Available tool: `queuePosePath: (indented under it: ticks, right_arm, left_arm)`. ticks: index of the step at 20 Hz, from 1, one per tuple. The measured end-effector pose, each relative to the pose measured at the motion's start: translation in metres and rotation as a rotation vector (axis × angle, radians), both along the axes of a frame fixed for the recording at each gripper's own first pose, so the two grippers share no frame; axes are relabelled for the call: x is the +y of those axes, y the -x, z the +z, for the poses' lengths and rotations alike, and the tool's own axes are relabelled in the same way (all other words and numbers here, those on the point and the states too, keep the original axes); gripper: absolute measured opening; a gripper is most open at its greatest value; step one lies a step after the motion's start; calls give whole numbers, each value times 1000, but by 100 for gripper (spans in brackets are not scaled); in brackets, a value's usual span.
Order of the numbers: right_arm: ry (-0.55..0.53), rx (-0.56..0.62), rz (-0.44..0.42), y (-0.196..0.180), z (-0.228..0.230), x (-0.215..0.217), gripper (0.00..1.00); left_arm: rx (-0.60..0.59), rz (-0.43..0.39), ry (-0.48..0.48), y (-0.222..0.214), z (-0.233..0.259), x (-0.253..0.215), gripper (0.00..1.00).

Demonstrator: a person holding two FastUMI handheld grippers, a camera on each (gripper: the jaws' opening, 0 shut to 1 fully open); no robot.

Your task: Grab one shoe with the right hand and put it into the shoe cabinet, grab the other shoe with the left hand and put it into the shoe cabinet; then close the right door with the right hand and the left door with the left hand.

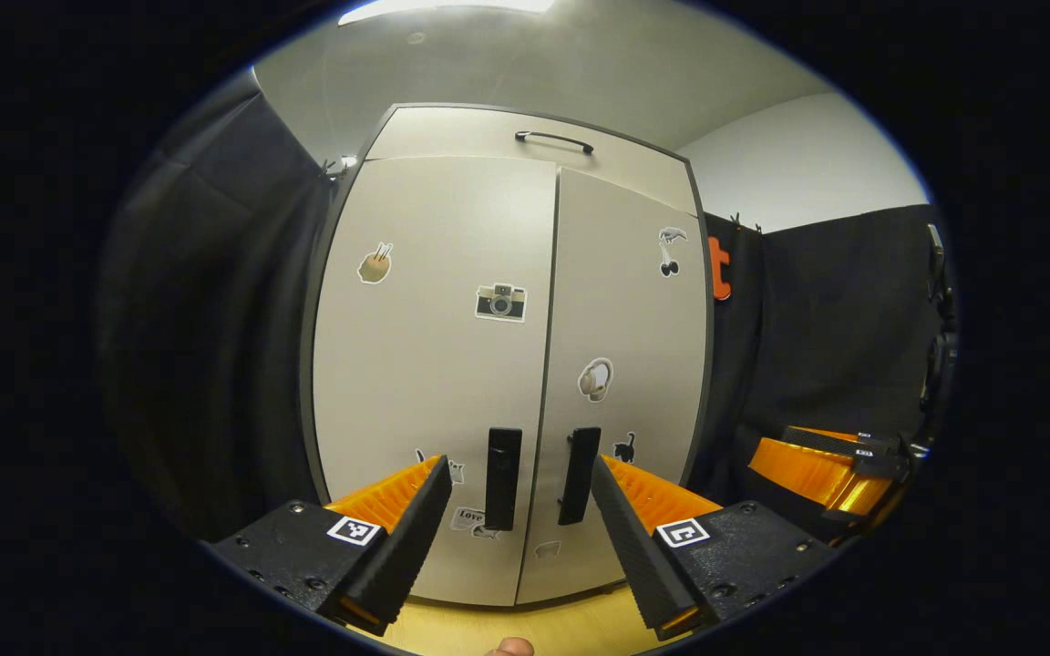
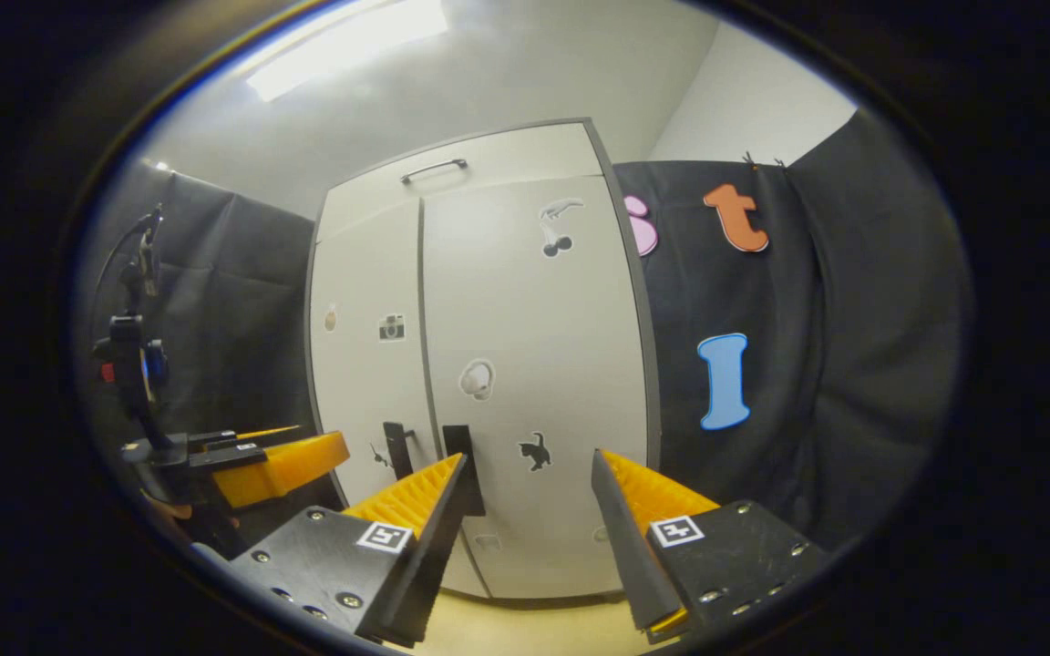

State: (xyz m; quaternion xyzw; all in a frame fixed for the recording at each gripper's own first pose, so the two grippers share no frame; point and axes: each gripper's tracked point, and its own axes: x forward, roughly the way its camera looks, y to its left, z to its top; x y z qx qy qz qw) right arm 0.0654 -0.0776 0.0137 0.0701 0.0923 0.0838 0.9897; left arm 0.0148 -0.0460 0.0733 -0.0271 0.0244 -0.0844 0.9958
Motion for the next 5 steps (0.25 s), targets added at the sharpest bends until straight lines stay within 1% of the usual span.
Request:
queuePosePath:
  ticks: [1, 2, 5]
  right_arm:
    - [-2, 0, 2, 0, 0, 0, 75]
    - [-4, -3, 4, 1, 1, 0, 80]
    - [-3, -8, 10, 2, 3, 1, 80]
  left_arm:
    - [-2, 5, -3, 1, 1, 1, 94]
    - [-5, 10, -6, 4, 2, 3, 94]
    - [-13, 22, -7, 8, 4, 6, 94]
